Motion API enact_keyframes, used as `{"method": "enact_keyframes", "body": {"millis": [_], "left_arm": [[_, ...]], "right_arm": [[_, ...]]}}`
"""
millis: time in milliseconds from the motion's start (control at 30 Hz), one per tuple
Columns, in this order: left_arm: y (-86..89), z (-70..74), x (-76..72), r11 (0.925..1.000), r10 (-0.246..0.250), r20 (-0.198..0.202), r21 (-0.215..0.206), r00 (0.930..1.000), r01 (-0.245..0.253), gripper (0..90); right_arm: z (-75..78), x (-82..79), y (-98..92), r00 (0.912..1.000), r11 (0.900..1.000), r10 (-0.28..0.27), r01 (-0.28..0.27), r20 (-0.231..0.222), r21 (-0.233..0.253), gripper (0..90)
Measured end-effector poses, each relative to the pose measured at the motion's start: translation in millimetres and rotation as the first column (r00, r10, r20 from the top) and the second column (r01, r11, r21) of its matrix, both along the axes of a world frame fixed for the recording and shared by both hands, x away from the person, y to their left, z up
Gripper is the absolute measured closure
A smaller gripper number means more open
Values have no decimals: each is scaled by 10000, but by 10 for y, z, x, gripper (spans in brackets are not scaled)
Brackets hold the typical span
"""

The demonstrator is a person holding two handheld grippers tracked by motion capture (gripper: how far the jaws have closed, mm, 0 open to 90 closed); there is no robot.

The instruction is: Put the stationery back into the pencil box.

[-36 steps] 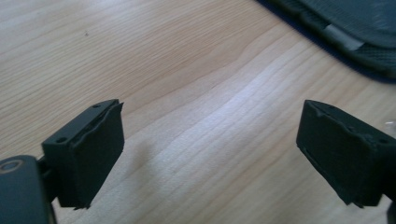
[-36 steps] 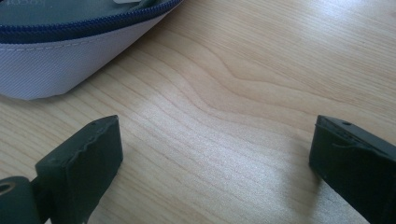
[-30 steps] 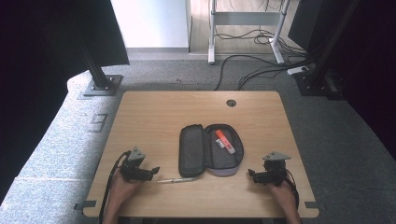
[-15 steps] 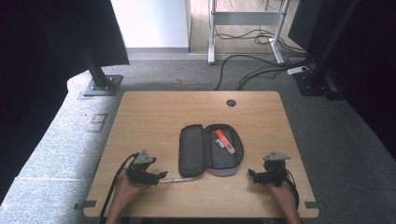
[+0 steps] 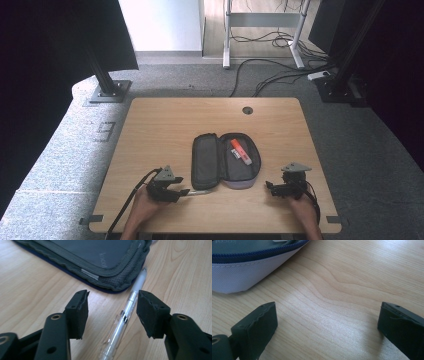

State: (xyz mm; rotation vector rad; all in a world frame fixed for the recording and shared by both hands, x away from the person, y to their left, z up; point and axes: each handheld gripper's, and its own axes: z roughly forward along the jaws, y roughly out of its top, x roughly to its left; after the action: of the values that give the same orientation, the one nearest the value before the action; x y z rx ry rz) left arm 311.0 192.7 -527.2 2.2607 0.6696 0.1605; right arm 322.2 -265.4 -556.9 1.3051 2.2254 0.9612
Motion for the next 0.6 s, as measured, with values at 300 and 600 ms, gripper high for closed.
{"method": "enact_keyframes", "body": {"millis": [300, 600], "left_arm": [[-104, -74, -27, 9982, -608, -8, -1, 9982, 608, 511], [-166, -115, -56, 9925, -1187, -207, 265, 9927, 1193, 543]], "right_arm": [[0, 0, 0, 10000, 10000, 2, -2, -3, -2, 22], [0, 0, 0, 10000, 10000, -1, 1, -2, 0, 22]]}}
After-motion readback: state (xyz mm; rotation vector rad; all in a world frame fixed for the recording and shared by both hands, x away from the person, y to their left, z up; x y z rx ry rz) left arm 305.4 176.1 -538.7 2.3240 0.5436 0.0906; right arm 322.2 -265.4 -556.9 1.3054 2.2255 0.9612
